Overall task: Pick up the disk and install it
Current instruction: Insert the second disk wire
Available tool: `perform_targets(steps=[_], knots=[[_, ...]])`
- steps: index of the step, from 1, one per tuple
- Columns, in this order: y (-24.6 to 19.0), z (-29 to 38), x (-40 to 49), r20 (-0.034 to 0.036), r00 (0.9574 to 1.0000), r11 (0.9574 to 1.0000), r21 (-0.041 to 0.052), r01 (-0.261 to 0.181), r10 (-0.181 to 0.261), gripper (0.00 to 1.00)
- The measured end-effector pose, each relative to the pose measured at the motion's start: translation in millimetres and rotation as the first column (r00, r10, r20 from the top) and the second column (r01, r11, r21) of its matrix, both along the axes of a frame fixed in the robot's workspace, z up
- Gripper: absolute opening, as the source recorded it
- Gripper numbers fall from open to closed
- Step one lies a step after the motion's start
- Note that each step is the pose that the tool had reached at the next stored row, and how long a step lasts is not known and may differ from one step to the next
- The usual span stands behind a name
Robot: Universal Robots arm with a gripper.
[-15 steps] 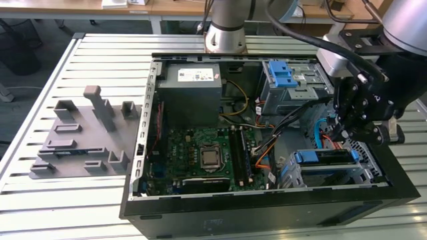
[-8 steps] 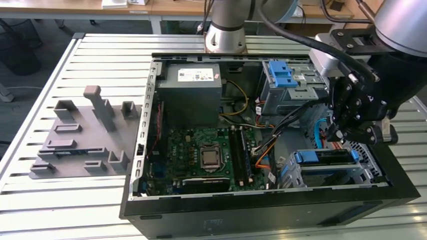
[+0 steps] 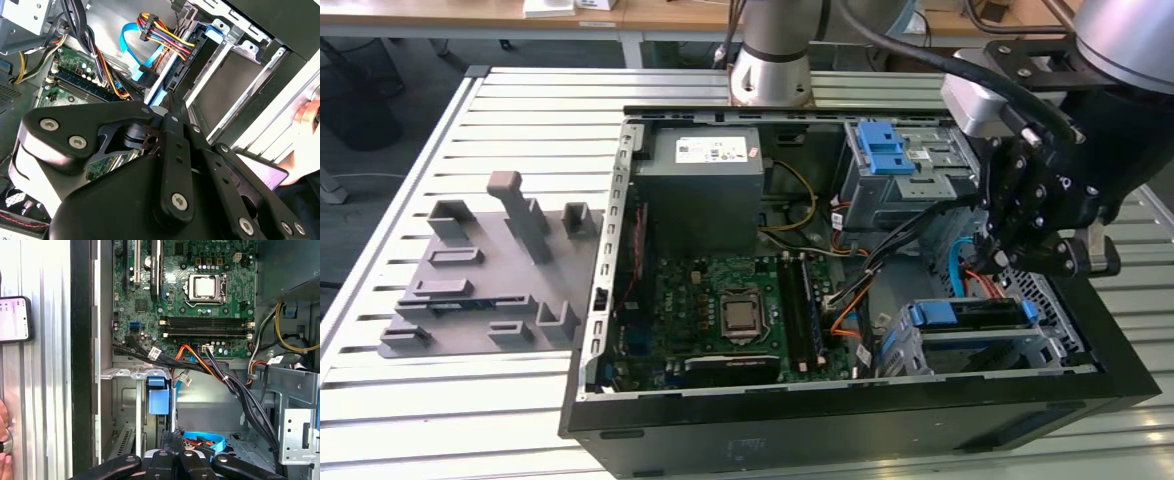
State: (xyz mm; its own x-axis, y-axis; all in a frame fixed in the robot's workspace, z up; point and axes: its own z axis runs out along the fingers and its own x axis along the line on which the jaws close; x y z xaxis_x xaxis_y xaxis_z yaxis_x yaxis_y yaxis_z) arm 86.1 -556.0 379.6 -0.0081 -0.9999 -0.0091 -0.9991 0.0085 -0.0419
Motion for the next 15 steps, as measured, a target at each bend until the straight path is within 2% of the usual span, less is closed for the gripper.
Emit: perform_targets(steps=[2,3,15], knots=[[1.2,0.7,0.0,-0.0011,1.0000,1.0000,0.0000,0.000,0.000,0.11],[6.7,1.5,0.0,-0.0077,1.0000,1.0000,0.0000,0.000,0.000,0.11],[8.1,1.5,0.0,-0.0078,1.0000,1.0000,0.0000,0.000,0.000,0.11]])
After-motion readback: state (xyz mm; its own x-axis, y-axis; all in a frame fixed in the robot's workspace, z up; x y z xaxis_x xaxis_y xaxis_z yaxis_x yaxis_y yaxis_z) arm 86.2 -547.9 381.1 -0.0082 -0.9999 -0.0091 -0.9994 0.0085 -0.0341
